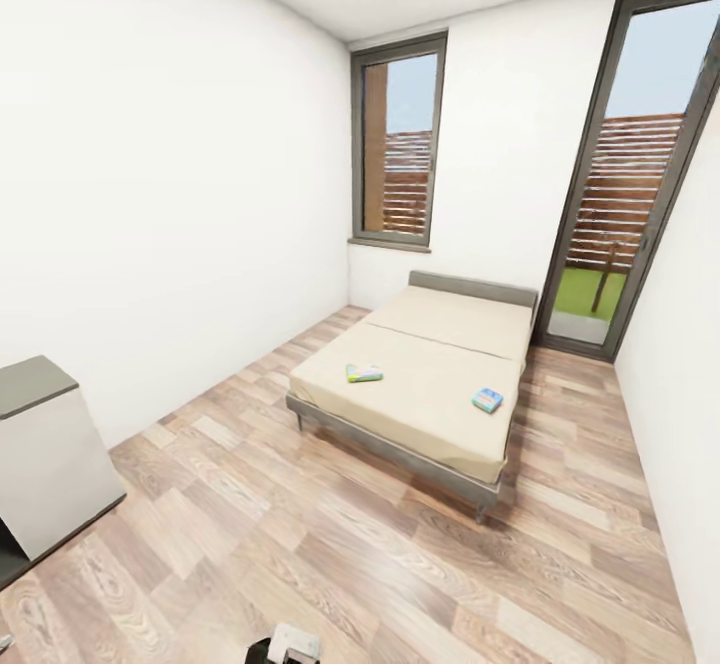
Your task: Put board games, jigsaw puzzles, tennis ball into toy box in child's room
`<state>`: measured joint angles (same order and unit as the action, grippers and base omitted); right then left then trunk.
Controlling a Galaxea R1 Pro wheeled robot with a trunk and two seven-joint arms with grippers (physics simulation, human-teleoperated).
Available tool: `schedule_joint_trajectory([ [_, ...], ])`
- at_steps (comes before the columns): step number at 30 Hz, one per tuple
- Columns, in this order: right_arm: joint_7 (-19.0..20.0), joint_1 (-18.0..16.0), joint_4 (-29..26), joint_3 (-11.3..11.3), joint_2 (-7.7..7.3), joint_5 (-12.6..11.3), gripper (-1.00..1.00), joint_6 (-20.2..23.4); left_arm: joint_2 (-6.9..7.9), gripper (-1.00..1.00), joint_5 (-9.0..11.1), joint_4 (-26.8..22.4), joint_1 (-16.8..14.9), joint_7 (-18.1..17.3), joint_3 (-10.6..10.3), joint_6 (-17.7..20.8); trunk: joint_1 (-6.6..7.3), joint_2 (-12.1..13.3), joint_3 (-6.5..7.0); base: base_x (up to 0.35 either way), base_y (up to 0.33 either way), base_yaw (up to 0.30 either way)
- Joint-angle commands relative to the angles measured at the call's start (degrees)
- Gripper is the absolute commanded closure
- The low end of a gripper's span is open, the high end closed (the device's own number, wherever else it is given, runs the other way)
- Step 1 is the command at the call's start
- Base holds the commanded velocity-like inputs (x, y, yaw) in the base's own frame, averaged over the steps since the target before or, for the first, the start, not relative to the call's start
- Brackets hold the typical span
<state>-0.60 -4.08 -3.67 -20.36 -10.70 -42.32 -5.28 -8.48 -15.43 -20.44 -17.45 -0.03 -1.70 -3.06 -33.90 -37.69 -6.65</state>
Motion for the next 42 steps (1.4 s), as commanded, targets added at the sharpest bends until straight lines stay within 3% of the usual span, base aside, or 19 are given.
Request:
schedule_joint_trajectory([
  [1, 0.0, -0.1, 0.0, 0.0, 0.06, -0.2, -1.0, -0.2, 0.02, -1.0, -0.4, 0.0, 0.0, 0.1, 0.0, -0.1, 0.21, 0.3, 0.08, 0.0, 0.0, -0.286],
  [4, 0.1, 0.0, 0.0, 0.2, 0.16, -0.1, -1.0, -0.5, 0.03, -1.0, -0.4, 0.0, 0.0, 0.2, 0.0, -0.2, 0.87, 1.5, 0.58, 0.0, 0.0, -0.286],
  [10, 0.3, 0.0, -0.1, 0.4, 0.29, 0.4, -1.0, -0.4, 0.6, -1.0, -0.3, -0.2, 0.0, 0.4, 0.0, -0.8, 0.87, 1.5, 0.47, 0.0, 0.0, -0.286],
  [13, 0.4, 0.0, -0.1, 2.0, 0.38, 2.2, -1.0, -0.3, 1.77, -1.0, -0.1, -0.4, 0.0, 0.4, 0.1, -0.9, 0.87, 1.5, 0.42, 0.0, 0.0, -0.286],
  [20, 0.4, 0.0, -0.4, 3.7, 1.53, 3.8, -1.0, -0.5, 2.48, -1.0, 0.1, -0.5, 0.0, 0.1, 0.2, -1.0, 0.87, 1.5, 0.27, 0.0, 0.0, -0.286],
  [30, 0.5, 0.0, -1.8, 4.1, 2.49, 4.2, -1.0, -0.6, 3.12, -1.0, 0.4, -0.5, 0.0, 0.1, 0.5, -1.3, 0.87, 1.5, -0.04, 0.0, 0.0, -0.273],
  [42, 0.4, 0.0, -2.5, 4.1, 2.86, 7.9, -1.0, -0.7, 3.2, -1.0, 0.4, -0.3, 0.0, 0.7, 0.6, -4.9, 0.87, 1.5, -0.79, 0.0, 0.0, -0.218],
])
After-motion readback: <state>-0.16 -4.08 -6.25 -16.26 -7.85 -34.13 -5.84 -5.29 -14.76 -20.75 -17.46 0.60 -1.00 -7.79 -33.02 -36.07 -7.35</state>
